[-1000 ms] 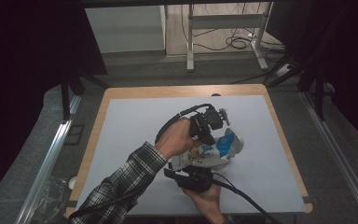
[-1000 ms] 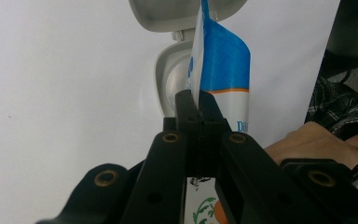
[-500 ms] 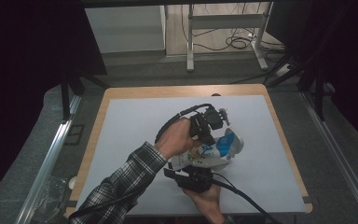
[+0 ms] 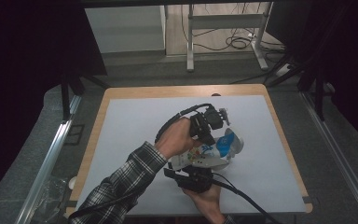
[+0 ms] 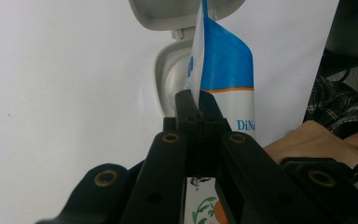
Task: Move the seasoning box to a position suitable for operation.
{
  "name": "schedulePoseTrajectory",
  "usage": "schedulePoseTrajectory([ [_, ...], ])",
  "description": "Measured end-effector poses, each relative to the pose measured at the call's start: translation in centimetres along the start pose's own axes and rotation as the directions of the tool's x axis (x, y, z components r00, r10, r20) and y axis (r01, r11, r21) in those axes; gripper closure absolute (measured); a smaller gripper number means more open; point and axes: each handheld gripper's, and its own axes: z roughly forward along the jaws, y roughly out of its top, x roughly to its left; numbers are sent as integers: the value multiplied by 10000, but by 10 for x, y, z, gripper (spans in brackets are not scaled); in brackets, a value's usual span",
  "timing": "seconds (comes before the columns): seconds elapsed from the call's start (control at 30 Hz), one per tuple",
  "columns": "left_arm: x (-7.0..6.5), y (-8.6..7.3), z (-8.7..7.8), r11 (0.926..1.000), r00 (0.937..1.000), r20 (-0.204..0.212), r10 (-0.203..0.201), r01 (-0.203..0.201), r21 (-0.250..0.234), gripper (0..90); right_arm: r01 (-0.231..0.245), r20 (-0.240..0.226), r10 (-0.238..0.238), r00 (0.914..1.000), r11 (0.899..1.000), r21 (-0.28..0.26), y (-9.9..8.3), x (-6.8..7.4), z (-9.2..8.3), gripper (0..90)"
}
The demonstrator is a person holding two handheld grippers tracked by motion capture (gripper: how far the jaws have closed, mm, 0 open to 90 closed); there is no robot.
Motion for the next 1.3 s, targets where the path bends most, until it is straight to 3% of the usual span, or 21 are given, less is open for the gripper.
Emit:
schedulePoseTrajectory([
  [0.93, 1, 0, 0, 10000, 10000, 58, 9, -9, 61, 900, -27, 35, 28, 10000, 10000, -55, 1, 0, -1, 727],
  [1.3, -1, 1, 1, 10000, 9999, 137, 25, -26, 59, 900, 85, -3, -85, 10000, 10000, -25, 0, 0, 0, 823],
])
